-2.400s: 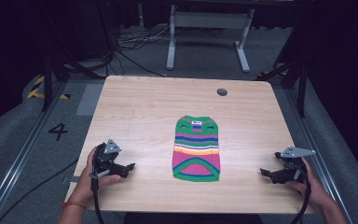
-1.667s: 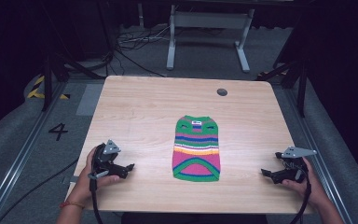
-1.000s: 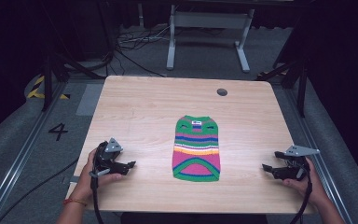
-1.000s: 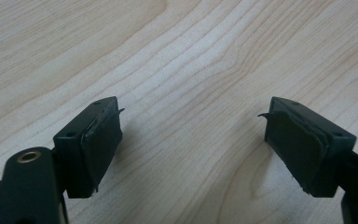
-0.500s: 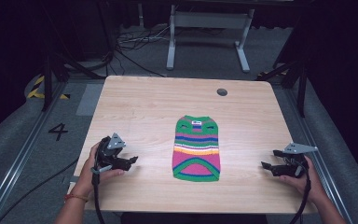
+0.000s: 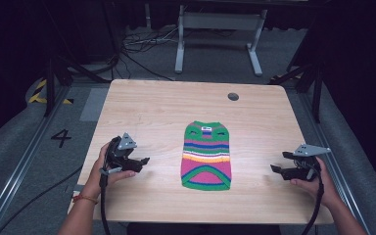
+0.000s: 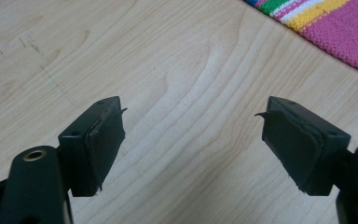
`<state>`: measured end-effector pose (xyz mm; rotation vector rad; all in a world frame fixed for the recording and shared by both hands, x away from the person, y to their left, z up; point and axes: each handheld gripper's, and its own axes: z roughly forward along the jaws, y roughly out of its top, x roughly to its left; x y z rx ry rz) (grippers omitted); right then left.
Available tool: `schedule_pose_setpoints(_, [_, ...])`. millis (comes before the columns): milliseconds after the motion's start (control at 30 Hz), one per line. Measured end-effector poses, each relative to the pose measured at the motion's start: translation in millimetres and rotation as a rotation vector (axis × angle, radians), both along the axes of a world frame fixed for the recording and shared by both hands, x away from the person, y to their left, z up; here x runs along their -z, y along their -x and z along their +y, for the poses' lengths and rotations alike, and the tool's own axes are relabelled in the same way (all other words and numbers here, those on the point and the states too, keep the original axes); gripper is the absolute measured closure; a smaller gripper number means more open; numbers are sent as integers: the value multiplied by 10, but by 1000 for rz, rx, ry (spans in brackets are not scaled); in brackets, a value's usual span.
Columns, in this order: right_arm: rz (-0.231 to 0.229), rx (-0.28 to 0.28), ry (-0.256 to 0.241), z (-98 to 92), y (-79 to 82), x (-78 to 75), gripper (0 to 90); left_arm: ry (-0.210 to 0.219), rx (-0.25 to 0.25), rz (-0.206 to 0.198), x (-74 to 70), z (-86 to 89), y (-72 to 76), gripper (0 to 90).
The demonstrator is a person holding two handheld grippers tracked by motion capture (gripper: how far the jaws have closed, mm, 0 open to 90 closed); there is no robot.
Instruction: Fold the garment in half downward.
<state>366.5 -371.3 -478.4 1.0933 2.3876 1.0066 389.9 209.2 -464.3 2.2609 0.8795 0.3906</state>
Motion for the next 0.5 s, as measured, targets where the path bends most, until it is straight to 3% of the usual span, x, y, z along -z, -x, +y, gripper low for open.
schedule_pose_setpoints(500, [-47, -51, -2, 315, -251, -190, 245, 8, 33, -31, -119, -200, -222, 214])
